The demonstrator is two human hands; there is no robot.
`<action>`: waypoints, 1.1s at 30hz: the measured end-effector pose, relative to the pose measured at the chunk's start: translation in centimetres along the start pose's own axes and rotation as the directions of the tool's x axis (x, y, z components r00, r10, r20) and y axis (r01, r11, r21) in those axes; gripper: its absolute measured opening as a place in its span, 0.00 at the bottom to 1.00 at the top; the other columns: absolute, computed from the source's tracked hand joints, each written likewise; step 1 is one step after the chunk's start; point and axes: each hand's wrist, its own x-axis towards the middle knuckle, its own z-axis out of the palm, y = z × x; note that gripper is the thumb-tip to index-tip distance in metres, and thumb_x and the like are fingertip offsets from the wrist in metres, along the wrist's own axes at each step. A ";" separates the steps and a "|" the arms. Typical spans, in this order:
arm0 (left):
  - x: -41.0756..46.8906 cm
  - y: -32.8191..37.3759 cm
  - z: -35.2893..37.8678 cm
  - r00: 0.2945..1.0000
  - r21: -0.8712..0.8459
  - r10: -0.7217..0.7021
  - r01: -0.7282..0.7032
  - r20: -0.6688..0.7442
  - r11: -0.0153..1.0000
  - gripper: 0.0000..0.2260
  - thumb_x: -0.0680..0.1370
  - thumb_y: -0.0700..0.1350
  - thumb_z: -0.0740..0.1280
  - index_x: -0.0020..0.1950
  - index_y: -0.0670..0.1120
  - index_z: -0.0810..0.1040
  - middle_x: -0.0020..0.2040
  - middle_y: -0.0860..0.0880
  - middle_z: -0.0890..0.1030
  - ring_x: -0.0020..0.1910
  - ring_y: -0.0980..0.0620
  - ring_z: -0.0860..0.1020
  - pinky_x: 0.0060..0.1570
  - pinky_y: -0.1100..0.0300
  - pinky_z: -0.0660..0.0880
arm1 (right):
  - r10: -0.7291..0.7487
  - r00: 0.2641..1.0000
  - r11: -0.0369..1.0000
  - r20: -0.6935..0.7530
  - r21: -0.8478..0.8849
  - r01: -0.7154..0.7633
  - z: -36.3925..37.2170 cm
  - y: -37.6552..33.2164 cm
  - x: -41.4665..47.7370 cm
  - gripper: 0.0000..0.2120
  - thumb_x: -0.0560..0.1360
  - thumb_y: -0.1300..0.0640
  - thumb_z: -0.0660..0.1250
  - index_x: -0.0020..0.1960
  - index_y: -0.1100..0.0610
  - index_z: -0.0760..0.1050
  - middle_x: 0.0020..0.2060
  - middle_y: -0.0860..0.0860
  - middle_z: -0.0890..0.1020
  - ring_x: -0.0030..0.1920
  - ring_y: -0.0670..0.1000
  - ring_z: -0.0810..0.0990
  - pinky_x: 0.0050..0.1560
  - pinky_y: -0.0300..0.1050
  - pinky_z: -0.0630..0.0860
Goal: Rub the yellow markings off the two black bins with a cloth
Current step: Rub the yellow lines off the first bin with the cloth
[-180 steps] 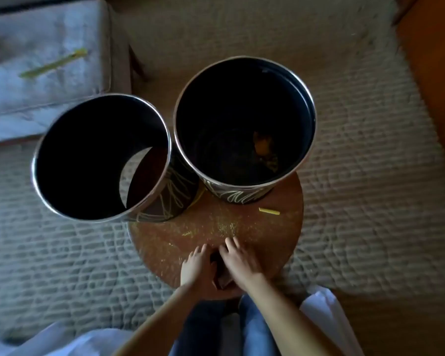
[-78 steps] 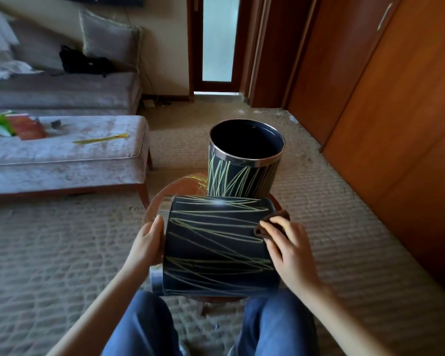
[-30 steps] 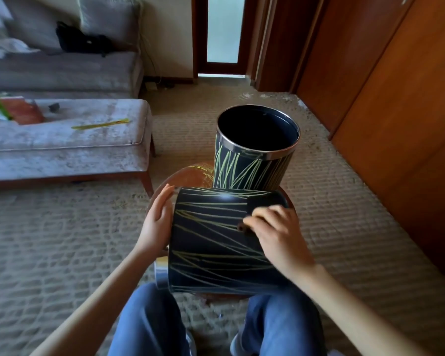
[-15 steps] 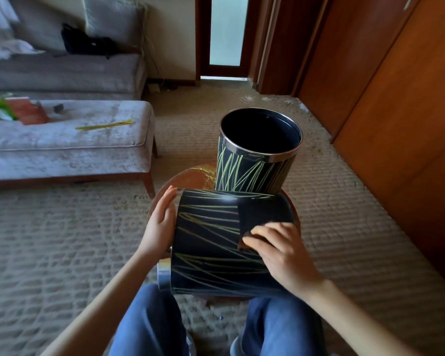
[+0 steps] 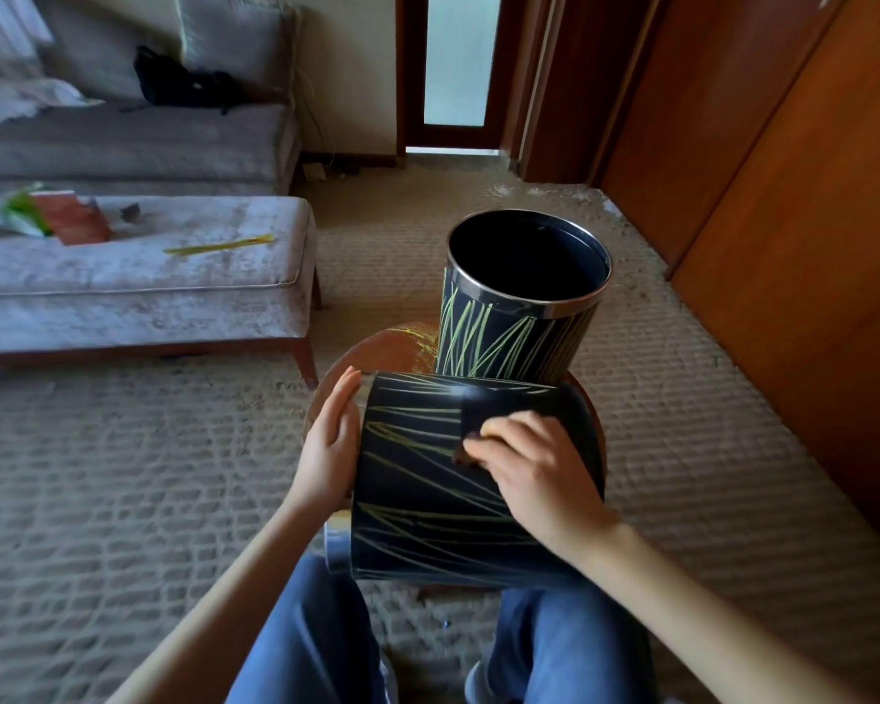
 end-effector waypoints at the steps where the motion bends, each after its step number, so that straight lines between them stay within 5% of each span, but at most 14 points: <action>1: 0.0 -0.1 0.0 1.000 0.001 0.002 -0.002 0.000 1.000 0.18 0.86 0.41 0.55 0.76 0.51 0.69 0.77 0.52 0.69 0.76 0.55 0.66 0.77 0.53 0.60 | -0.049 0.999 0.999 -0.001 0.002 0.049 -0.1 -0.2 -0.9 0.09 0.74 0.66 0.71 0.52 0.57 0.84 0.49 0.52 0.82 0.49 0.54 0.78 0.49 0.48 0.72; 4: -0.5 -0.2 0.0 1.000 -0.003 0.031 -0.031 0.002 1.000 0.18 0.86 0.40 0.54 0.74 0.52 0.69 0.77 0.52 0.69 0.76 0.55 0.65 0.78 0.53 0.60 | -0.140 0.990 0.990 0.031 0.003 0.140 -0.2 0.1 -0.7 0.09 0.75 0.64 0.69 0.53 0.56 0.83 0.50 0.52 0.82 0.49 0.54 0.77 0.48 0.48 0.72; 11: -1.4 -0.8 -0.2 0.997 -0.016 0.077 -0.077 0.007 0.997 0.18 0.86 0.37 0.53 0.74 0.49 0.69 0.78 0.50 0.67 0.77 0.55 0.64 0.78 0.54 0.59 | 0.130 0.977 0.991 0.171 0.012 -0.134 2.3 1.4 6.7 0.05 0.73 0.65 0.73 0.48 0.60 0.83 0.43 0.54 0.82 0.43 0.58 0.77 0.42 0.59 0.78; 21: -0.3 -1.1 0.1 0.996 -0.047 0.087 -0.087 0.005 0.995 0.17 0.85 0.41 0.54 0.74 0.49 0.71 0.77 0.52 0.69 0.76 0.56 0.65 0.78 0.51 0.61 | -0.059 0.998 0.998 0.033 -0.029 0.059 0.0 -2.3 -0.4 0.12 0.73 0.66 0.69 0.53 0.55 0.83 0.49 0.50 0.81 0.49 0.54 0.77 0.48 0.48 0.72; 28: -1.9 -1.5 -0.1 0.990 -0.074 0.142 -0.141 0.008 0.987 0.19 0.83 0.45 0.54 0.73 0.49 0.71 0.77 0.54 0.68 0.76 0.62 0.64 0.75 0.65 0.60 | 0.235 0.940 0.972 0.247 -0.049 -0.230 3.6 0.0 8.6 0.08 0.75 0.66 0.69 0.51 0.58 0.84 0.44 0.53 0.82 0.45 0.57 0.76 0.46 0.56 0.77; 33: -1.0 -1.0 0.0 0.996 -0.085 0.080 -0.077 0.028 0.993 0.18 0.86 0.39 0.53 0.74 0.50 0.69 0.77 0.52 0.68 0.76 0.60 0.64 0.72 0.71 0.60 | 0.126 0.987 0.991 0.105 -0.049 -0.121 2.8 -2.1 5.7 0.11 0.70 0.71 0.72 0.48 0.59 0.84 0.42 0.52 0.81 0.43 0.56 0.76 0.44 0.53 0.76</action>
